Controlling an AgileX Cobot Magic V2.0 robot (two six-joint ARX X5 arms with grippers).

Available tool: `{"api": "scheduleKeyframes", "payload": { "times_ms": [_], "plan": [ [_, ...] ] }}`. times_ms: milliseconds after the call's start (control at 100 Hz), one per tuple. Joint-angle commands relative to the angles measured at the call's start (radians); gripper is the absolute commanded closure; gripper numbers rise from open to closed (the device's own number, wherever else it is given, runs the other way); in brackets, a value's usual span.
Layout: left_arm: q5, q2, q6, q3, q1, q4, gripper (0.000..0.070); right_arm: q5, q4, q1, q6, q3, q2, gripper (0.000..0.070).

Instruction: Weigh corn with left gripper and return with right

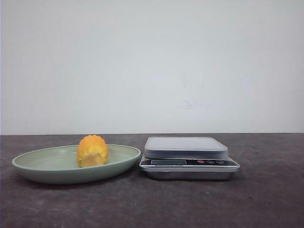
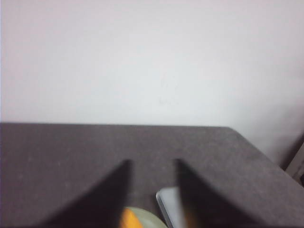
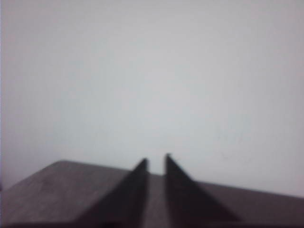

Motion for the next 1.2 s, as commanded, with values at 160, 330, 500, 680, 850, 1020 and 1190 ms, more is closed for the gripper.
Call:
{"api": "scheduleKeyframes", "payload": {
  "times_ms": [160,330,500,680,850,1020,1190],
  "plan": [
    [-0.002,0.007,-0.017,0.013,-0.002,-0.071,0.0,-0.024,-0.081,0.001,-0.004,0.011,0.008,0.0],
    [0.037,0.007,-0.013,0.013,-0.002,-0.083,0.0,-0.025,-0.103,0.001,0.0,0.011,0.008,0.0],
    [0.012,0.022,0.021,0.003,-0.018,-0.133,0.0029,-0.062,-0.138,0.001,0.0,0.011,0.008,0.0],
    [-0.003,0.113,0.008,-0.071,-0.05,-0.193,0.011,-0.049,-0.146,0.001,-0.001,0.01,0.01,0.0],
    [0.061,0.308,-0.06,-0.118,-0.106,-0.2,0.0108,-0.052,-0.152,0.001,-0.001,0.01,0.031,0.0],
    [0.055,0.53,-0.098,-0.118,-0.215,-0.103,0.0108,-0.052,-0.194,0.001,-0.001,0.01,0.035,0.0],
    [-0.001,0.753,-0.128,-0.118,-0.286,0.015,0.0104,-0.051,-0.236,0.001,-0.001,0.01,0.034,0.0]
  ]
}}
